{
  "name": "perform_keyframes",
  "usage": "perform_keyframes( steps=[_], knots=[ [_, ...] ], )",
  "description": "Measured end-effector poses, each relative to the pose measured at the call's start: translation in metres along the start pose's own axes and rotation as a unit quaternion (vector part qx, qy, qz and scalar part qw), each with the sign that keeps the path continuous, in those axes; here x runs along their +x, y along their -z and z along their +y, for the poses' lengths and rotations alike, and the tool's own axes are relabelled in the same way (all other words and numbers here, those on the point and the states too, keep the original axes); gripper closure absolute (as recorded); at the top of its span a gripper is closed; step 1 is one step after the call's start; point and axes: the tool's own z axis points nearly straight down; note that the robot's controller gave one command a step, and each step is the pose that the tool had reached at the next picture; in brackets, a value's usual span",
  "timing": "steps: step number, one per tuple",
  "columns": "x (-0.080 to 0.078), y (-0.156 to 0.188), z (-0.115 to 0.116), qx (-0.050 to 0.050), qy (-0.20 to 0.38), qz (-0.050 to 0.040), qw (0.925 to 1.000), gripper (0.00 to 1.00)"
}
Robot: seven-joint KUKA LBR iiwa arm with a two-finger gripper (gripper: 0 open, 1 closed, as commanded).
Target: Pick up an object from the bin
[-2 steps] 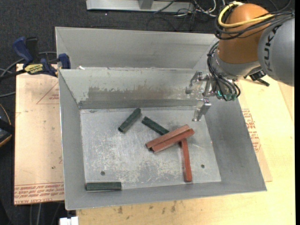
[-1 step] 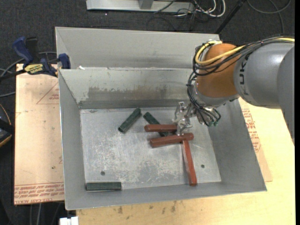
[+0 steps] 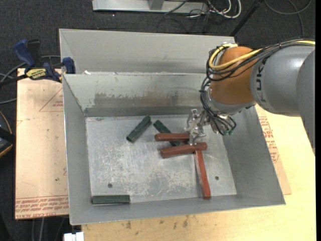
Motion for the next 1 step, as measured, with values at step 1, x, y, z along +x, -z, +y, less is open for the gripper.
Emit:
perform_keyframes(
  steps=[1],
  knots=[
    [-0.0252, 0.1352, -0.0070, -0.002, -0.009, 0.0128, 0.9999, 1.00]
  ],
)
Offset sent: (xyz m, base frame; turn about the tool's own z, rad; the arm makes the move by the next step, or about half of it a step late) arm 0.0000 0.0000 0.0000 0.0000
